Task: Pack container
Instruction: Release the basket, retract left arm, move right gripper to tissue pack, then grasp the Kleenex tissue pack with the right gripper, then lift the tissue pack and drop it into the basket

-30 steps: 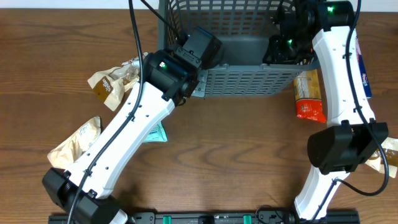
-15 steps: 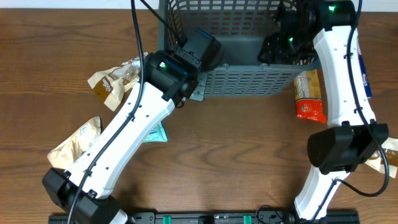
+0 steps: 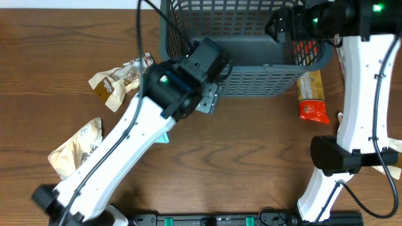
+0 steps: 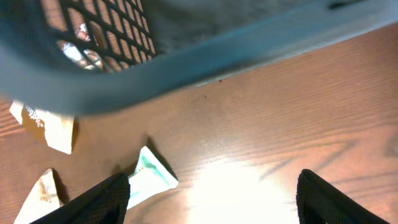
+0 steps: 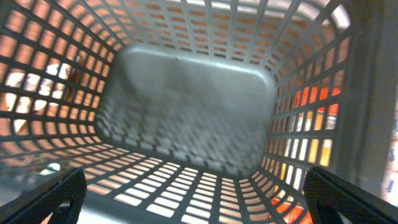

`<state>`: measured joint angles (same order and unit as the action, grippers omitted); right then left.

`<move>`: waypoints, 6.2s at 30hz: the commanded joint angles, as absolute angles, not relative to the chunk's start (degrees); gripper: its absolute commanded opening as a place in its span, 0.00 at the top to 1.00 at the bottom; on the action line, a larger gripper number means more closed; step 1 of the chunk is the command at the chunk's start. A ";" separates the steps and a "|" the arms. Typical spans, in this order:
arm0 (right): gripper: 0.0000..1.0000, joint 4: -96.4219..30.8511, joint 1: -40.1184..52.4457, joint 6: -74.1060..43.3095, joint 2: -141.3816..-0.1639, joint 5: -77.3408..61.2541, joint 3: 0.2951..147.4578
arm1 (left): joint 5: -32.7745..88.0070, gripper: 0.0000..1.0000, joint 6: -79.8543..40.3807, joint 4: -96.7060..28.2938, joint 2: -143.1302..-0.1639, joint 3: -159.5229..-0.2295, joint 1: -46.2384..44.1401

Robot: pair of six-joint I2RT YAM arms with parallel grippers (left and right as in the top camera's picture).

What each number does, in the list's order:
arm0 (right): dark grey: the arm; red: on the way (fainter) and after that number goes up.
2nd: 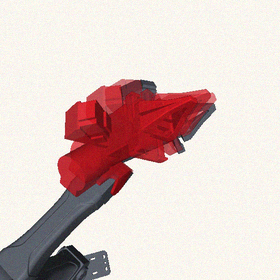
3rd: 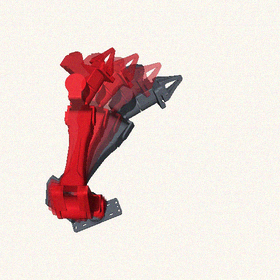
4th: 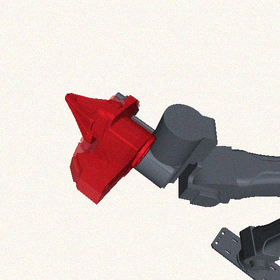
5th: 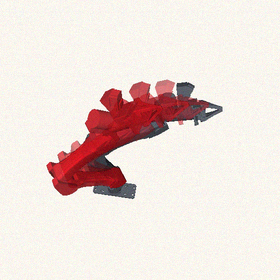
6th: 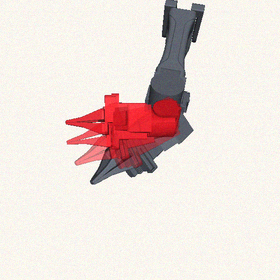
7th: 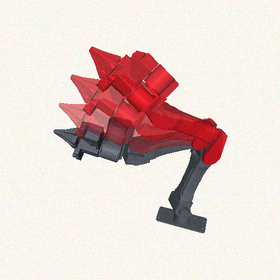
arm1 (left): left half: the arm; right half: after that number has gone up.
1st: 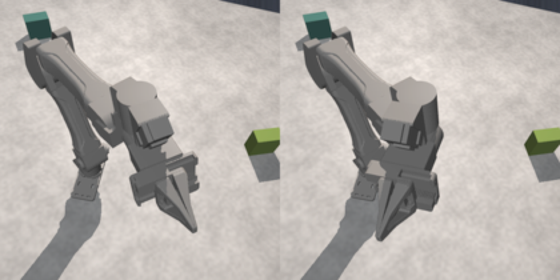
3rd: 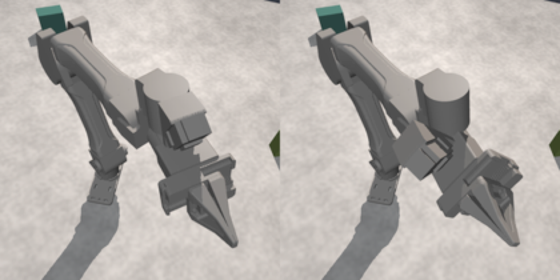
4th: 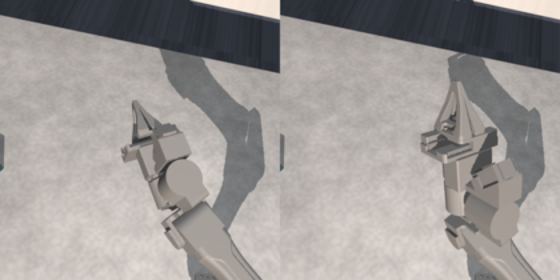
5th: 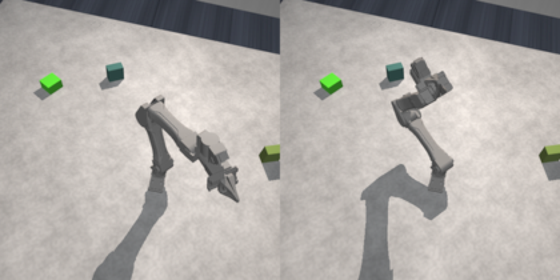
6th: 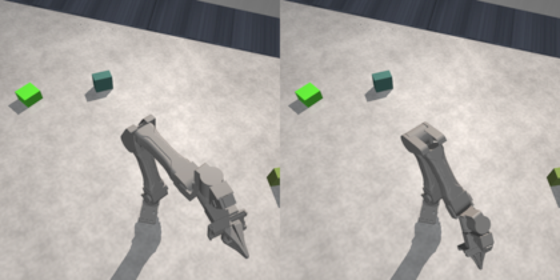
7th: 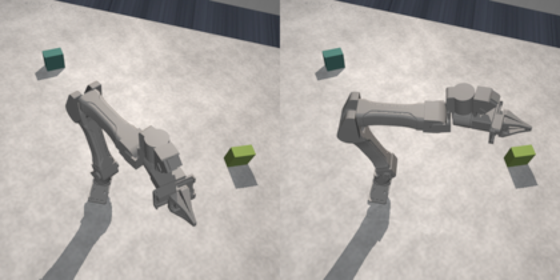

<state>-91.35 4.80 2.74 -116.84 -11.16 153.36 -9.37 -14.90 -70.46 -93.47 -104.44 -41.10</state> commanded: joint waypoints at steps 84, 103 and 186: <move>0.01 -53.04 -27.66 21.78 -126.80 -1.56 114.89 | -28.05 0.01 -15.25 -96.79 -66.65 -104.07 -41.91; 0.01 -50.28 -28.60 20.82 -135.59 -1.76 114.89 | -26.87 0.01 -15.29 -96.77 -66.65 -104.07 -41.91; 0.99 -65.14 1.15 11.18 -111.15 -21.85 126.32 | -22.74 0.01 -15.22 -96.79 -66.65 -104.07 -41.91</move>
